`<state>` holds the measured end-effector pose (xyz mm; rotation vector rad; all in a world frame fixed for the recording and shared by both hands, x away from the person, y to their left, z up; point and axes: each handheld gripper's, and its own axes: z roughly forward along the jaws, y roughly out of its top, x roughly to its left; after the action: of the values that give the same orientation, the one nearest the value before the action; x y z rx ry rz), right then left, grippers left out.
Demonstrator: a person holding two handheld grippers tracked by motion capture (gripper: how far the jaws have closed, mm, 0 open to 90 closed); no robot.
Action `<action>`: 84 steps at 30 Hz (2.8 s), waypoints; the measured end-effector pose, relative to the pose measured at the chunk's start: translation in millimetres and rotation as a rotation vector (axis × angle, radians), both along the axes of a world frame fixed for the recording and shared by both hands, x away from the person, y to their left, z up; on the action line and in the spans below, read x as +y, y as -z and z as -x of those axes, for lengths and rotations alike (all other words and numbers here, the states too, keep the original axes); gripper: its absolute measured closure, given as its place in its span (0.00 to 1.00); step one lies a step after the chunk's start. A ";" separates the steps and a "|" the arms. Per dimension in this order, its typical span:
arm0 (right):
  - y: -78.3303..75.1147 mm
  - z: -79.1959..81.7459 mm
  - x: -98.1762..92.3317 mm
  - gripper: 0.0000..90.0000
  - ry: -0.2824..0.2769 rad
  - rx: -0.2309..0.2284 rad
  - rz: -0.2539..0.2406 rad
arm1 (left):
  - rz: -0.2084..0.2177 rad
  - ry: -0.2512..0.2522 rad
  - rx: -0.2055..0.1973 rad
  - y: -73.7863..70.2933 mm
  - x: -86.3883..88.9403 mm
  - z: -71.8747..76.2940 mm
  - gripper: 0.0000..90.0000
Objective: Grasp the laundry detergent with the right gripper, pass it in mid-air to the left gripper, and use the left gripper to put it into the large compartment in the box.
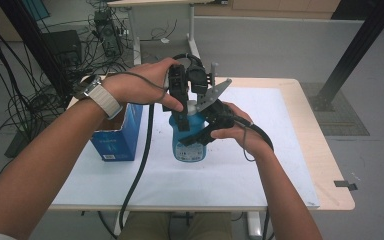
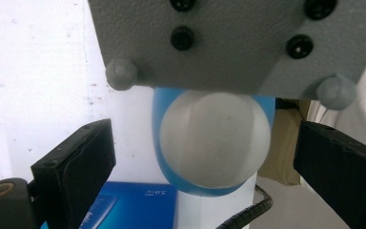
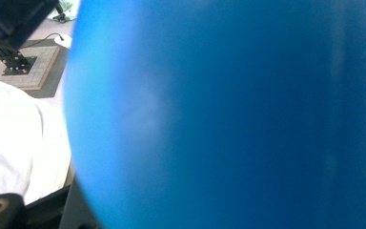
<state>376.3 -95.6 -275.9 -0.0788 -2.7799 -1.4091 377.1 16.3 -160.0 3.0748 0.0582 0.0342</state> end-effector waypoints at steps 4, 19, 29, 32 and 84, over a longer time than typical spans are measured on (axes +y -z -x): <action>-0.1 -0.3 -0.5 0.48 0.002 -0.003 -0.004 | 0.000 0.000 -0.001 0.1 0.0 -0.1 0.08; 0.2 -0.2 -0.8 0.48 0.003 0.003 -0.003 | -0.001 -0.002 0.000 0.3 1.1 -0.3 0.08; -0.3 -0.7 -1.1 0.48 0.002 0.003 -0.007 | 0.001 0.000 -0.001 0.3 1.1 -0.1 0.08; -0.3 -0.8 -1.0 0.48 0.001 0.004 -0.008 | 0.001 0.000 0.000 0.0 1.3 -0.2 0.08; 0.2 -2.2 -2.8 0.48 0.014 0.014 -0.011 | 0.006 0.000 -0.001 1.4 2.8 -0.2 0.08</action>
<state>378.5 -98.4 -276.1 -0.1082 -2.7654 -1.4209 377.3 19.0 -161.4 3.0684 0.0588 0.0348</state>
